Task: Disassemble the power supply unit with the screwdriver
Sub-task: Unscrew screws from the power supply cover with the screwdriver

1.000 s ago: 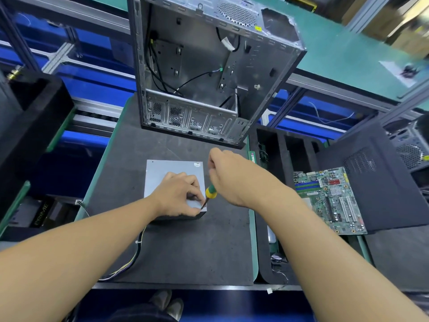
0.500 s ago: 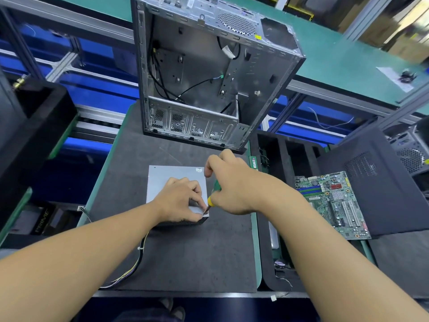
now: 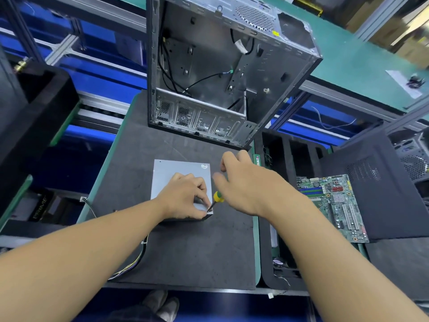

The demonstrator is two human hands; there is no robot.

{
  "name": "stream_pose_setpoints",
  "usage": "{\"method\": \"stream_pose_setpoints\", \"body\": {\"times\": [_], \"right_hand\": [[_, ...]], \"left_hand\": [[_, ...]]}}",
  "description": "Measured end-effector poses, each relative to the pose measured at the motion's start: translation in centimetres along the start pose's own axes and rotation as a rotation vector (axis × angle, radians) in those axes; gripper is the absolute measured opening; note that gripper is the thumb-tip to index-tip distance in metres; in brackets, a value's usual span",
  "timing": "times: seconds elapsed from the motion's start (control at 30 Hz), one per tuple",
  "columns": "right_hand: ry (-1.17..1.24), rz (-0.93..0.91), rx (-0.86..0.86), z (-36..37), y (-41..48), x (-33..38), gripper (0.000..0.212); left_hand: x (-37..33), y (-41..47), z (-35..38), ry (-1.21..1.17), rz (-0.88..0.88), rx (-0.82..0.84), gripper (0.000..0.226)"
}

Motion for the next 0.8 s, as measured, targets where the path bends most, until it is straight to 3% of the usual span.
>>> {"method": "stream_pose_setpoints", "body": {"times": [0.17, 0.27, 0.47, 0.67, 0.8], "right_hand": [[0.046, -0.069, 0.033, 0.0, 0.3, 0.1, 0.013], [0.062, -0.072, 0.089, -0.2, 0.3, -0.2, 0.027], [0.018, -0.058, -0.079, 1.1, 0.4, -0.5, 0.015], [0.115, -0.073, -0.105, 1.1, -0.7, -2.2, 0.011], [0.226, -0.036, -0.178, 0.5, -2.3, -4.3, 0.008]], "left_hand": [[-0.2, -0.2, -0.3, 0.002, 0.002, 0.013, 0.017], [-0.3, -0.2, -0.2, 0.004, -0.006, 0.020, 0.018], [-0.4, -0.2, 0.0, -0.001, -0.011, 0.001, 0.013], [-0.6, 0.2, -0.1, -0.034, -0.053, 0.028, 0.011], [-1.6, 0.9, -0.5, -0.234, -0.137, 0.018, 0.011]]}}
Point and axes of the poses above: each hand's wrist, its own y-axis towards the middle knuckle, its own z-axis out of the palm, x = y × z, the point moved 2 cm from there along y, towards the middle knuckle, and after that the axes turned 8 degrees about x, right-handed, at the moved point
